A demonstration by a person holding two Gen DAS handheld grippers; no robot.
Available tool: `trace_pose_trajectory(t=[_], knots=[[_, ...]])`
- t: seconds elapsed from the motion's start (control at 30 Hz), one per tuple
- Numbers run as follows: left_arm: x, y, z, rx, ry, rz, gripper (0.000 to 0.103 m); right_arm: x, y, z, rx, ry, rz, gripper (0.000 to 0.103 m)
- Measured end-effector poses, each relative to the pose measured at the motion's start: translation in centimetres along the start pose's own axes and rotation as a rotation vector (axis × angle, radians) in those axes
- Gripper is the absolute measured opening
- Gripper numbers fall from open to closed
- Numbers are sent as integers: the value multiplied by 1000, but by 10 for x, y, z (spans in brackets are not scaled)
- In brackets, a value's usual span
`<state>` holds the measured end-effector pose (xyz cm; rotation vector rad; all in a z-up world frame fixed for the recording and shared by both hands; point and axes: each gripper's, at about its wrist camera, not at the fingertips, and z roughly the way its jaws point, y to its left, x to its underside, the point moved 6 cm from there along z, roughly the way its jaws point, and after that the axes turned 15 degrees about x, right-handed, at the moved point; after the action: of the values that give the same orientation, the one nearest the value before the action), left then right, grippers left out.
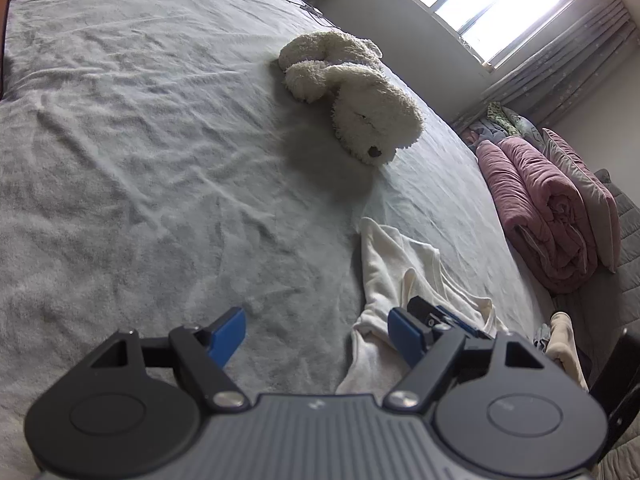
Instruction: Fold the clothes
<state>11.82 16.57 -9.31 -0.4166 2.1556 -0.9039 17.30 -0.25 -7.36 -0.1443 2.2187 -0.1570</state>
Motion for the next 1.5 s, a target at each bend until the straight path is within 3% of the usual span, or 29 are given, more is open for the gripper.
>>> trace_pose_trajectory(t=[0.1,0.3,0.33,0.4,0.5,0.77,1.0,1.23,1.27,1.3,1.43,1.5], knots=[[1,-1,3,0,5,-3,79,3,-3,18,-10,79,22,29],[2,-2,3,6,10,0,79,7,-3,25,-40,101,69,39],[3,-2,4,6,12,-3,79,5,-2,27,-35,102,65,38],[3,-2,4,9,15,-7,79,4,-6,29,-18,104,82,22],[4,-3,4,13,16,-9,79,4,-16,29,-11,102,139,11],[3,-2,3,20,14,-23,79,-15,-22,9,-7,17,222,10],[5,-3,6,17,22,-21,79,-8,-10,21,-48,46,201,10],[5,-8,9,20,20,-8,79,-3,-10,25,-96,68,201,26],[4,-10,10,23,18,-1,79,-3,-18,20,-107,65,214,40],[4,-12,12,25,17,8,79,-3,-26,15,-118,63,227,46],[7,-29,23,45,8,79,77,-4,-59,-4,-156,51,279,48],[10,-40,29,54,0,128,71,0,-84,-12,-128,38,293,48]])
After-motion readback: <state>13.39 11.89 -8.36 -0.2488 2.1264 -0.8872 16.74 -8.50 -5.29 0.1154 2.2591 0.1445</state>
